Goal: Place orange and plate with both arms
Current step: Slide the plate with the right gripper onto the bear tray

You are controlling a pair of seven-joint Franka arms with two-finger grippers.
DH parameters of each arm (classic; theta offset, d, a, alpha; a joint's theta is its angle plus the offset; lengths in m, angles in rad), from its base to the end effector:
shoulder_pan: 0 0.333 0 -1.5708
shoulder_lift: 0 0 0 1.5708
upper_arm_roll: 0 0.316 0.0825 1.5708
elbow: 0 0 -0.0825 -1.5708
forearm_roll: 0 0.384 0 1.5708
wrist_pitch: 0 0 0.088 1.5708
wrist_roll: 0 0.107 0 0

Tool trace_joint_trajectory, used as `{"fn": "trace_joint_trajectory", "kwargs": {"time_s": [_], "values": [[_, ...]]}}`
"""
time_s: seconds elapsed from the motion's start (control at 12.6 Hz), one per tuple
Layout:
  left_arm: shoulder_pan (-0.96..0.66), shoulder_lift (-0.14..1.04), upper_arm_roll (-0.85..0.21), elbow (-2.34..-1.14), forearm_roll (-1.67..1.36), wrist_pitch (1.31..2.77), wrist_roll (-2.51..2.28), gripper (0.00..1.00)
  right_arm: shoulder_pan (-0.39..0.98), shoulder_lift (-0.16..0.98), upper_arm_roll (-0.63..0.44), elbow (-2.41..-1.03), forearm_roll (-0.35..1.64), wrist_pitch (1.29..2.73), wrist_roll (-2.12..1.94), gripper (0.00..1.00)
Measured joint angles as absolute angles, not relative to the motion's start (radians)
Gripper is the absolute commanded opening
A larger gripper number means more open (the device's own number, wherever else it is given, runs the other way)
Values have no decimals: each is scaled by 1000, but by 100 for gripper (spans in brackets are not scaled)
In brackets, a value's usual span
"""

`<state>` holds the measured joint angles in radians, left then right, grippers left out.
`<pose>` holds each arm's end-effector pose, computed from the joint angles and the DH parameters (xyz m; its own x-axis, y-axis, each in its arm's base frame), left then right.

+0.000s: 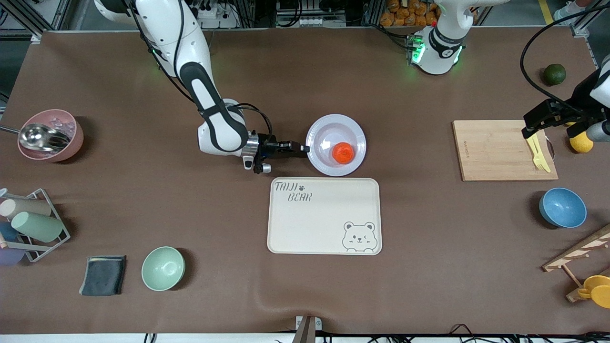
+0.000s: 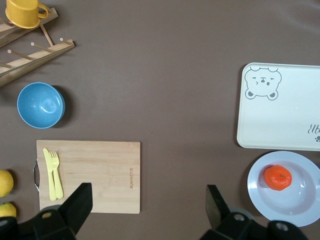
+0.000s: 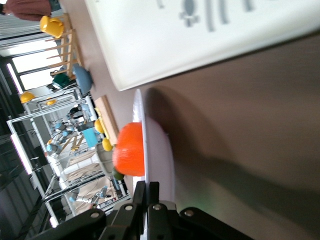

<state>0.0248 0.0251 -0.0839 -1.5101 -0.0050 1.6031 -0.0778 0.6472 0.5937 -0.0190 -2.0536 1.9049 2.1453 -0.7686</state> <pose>0.5653 -0.0333 0.6422 0.9976 0.0192 0.0672 0.0184 -0.9998 0.0124 0.4417 0.3696 0.1398 0.9609 -0.0406 -0.2741 -0.2700 -0.3593 -0.8933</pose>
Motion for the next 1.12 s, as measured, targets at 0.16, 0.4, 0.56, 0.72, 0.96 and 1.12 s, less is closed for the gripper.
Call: {"fn": "trace_joint_trajectory", "kwargs": {"time_s": [0.16,0.4,0.56,0.72,0.96,1.12], "values": [[25,25,-84,-1511,-5,1603,-78,100,639,570,-24,-2056,1905,2100,-769,0],[23,25,-84,-1511,-5,1603,-78,100,622,540,-25,-2061,1925,2060,-769,0],[23,25,-84,-1511,-5,1603,-78,100,617,530,-26,-2054,1956,2059,-769,0],[23,25,-84,-1512,-5,1603,-78,100,610,529,-31,-2030,2009,2062,-770,0],[22,26,-84,-1520,-5,1611,-78,100,576,530,-35,-1978,2022,2127,-770,0],[21,36,-84,-1526,-5,1635,-78,100,563,539,-35,-1929,2023,2210,-760,0]]}}
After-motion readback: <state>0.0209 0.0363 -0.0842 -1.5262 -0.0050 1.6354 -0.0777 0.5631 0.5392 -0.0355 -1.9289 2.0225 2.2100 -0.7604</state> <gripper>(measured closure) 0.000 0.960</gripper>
